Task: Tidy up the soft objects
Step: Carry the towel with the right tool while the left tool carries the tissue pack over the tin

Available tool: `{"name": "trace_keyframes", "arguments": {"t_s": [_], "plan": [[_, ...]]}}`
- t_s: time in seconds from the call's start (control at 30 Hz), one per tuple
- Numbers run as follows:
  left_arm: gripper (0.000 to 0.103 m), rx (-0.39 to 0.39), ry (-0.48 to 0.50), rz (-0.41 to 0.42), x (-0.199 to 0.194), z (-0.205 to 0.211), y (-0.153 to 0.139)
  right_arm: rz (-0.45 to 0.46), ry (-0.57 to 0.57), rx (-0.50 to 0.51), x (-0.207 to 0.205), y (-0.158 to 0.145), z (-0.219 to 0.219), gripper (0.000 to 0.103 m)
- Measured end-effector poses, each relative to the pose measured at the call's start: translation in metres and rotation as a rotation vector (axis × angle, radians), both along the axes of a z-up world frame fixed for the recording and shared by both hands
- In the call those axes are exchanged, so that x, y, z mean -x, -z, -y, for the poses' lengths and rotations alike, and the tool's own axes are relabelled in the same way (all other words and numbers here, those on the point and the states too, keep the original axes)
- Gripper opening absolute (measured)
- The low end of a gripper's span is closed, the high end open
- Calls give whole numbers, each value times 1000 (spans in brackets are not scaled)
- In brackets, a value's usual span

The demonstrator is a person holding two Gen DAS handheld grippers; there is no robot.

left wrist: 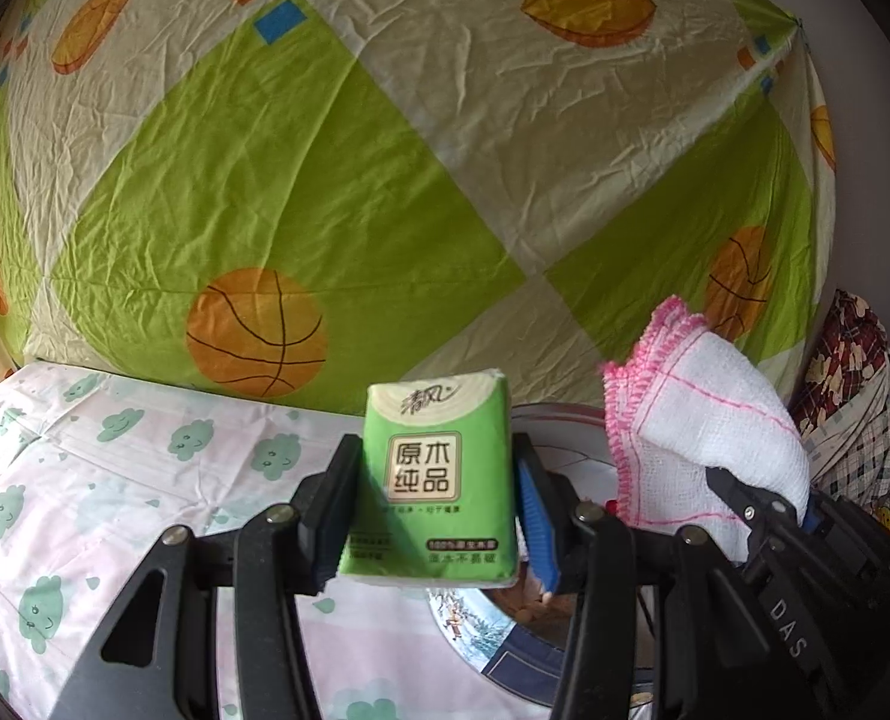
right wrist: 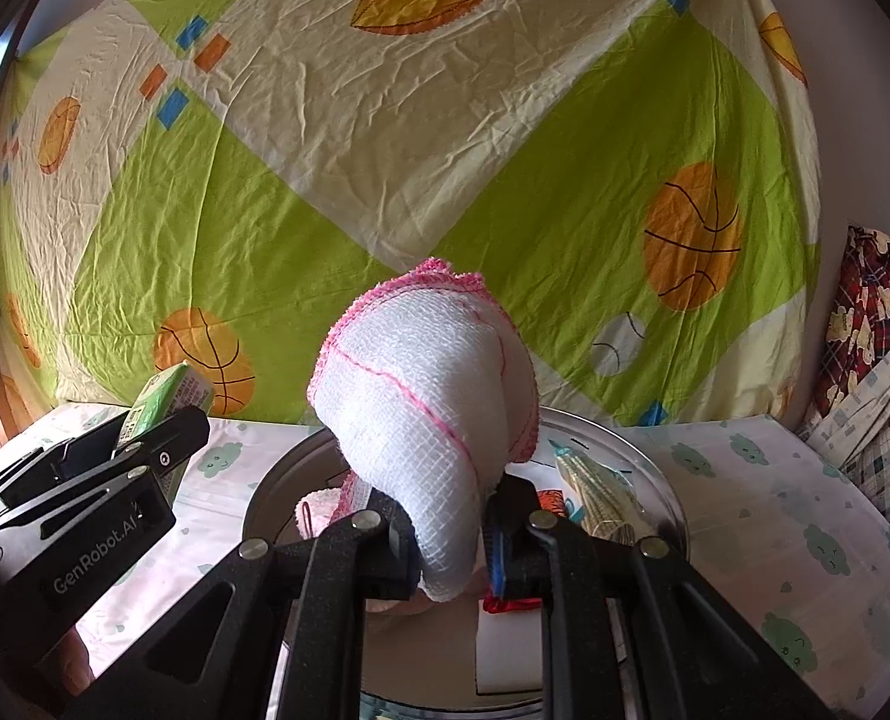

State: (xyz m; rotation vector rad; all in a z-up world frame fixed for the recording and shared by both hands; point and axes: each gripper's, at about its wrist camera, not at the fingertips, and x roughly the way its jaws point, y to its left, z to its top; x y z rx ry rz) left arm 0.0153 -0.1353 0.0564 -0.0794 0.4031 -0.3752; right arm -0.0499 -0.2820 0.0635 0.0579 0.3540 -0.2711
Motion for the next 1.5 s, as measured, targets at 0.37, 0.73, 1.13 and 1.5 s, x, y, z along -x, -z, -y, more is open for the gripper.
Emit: {"name": "trace_keyframes", "arguments": {"t_s": [0.37, 0.73, 1.13, 1.5], "plan": [[48, -13, 48, -9, -1, 38, 2, -5, 53, 7, 2, 0, 31, 17], [48, -34, 92, -19, -4, 73, 8, -19, 119, 28, -6, 5, 56, 17], [48, -55, 102, -40, -13, 90, 17, -56, 159, 70, -19, 13, 70, 17], [48, -77, 91, -58, -21, 93, 23, -89, 164, 83, -28, 21, 75, 17]]}}
